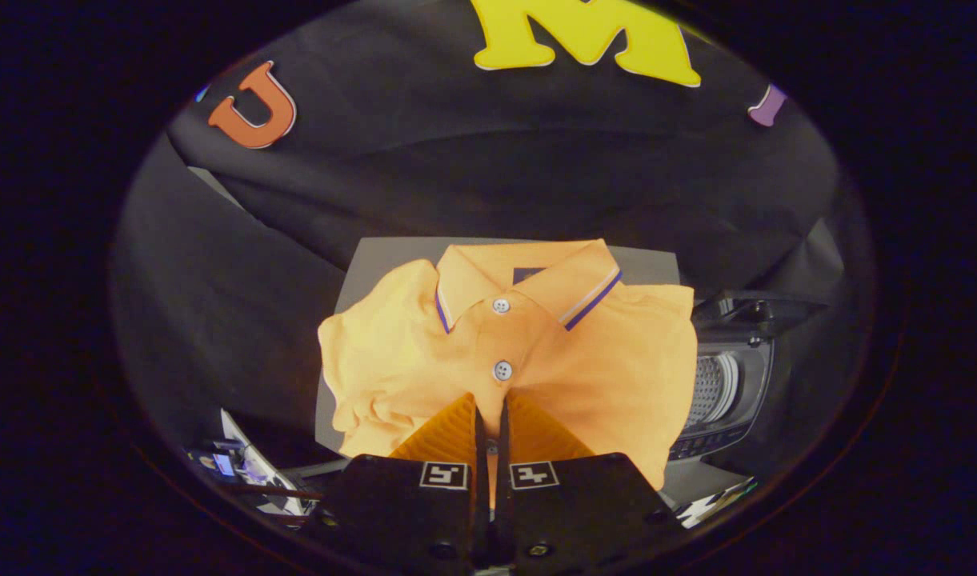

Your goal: Put the clothes into the washing machine and then close the washing machine lid.

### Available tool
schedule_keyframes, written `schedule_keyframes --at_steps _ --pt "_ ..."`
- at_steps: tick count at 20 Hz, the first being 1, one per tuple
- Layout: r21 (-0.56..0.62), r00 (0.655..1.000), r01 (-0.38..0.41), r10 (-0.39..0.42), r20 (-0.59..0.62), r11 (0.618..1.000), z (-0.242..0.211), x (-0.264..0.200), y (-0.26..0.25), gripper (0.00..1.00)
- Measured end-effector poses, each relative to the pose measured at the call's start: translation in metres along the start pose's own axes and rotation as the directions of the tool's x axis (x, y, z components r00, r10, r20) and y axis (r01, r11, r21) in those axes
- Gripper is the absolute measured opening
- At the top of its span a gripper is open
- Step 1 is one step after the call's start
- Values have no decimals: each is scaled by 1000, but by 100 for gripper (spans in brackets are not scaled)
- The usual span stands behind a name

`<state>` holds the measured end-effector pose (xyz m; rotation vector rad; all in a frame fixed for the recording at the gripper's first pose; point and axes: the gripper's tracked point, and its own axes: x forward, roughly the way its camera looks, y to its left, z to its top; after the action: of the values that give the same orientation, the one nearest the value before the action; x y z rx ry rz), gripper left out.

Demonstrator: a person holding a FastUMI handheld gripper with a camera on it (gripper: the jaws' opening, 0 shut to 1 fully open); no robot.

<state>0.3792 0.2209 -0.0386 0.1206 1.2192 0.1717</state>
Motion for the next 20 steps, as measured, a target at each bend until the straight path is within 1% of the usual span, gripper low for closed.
schedule_keyframes --at_steps 5,9,12,15,20 --pt "15 998 0 -1 58 1000 34 -39 7 6" --pt "42 993 1 -6 117 999 46 -67 -1 6" --pt "60 986 19 -29 161 998 35 -93 -22 6" --pt "104 978 38 -58 202 994 29 -115 -43 6" --pt "172 960 80 -122 250 982 -2 -156 -91 6"
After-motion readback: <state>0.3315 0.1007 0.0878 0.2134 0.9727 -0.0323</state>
